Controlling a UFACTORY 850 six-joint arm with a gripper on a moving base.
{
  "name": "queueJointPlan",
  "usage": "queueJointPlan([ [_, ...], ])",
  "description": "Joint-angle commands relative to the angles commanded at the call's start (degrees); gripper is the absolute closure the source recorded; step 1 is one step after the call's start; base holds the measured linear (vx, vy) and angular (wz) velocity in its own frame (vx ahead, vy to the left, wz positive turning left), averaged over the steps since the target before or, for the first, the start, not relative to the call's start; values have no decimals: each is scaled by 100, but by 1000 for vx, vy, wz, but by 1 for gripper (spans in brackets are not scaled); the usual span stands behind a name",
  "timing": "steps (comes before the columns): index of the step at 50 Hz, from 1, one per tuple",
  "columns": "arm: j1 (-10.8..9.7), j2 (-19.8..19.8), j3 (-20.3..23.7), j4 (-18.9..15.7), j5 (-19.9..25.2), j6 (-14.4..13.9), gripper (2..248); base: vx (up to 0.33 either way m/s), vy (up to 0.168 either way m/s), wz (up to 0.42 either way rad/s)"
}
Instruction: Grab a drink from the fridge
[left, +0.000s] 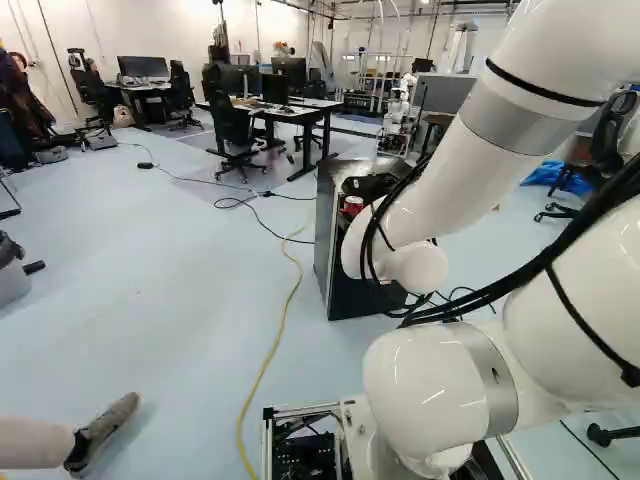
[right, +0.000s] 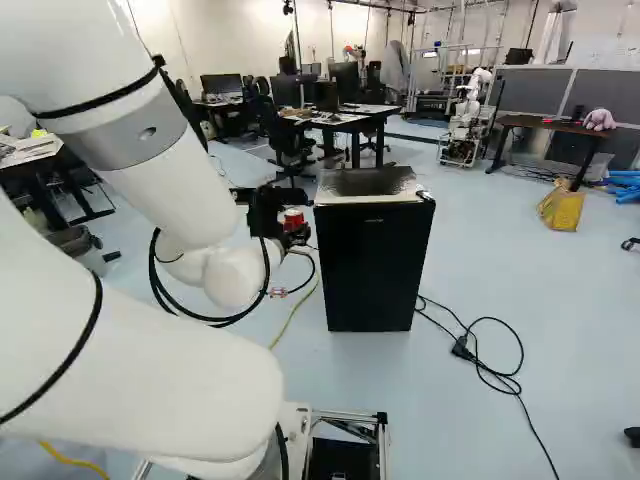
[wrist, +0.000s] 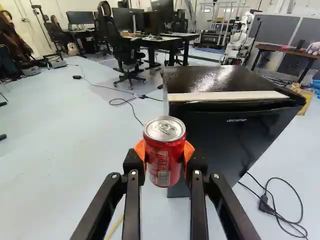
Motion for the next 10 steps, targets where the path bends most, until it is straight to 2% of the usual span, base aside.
queueJointPlan([
  [10, 0, 0, 0, 0, 0, 0, 158, 0, 0, 0],
])
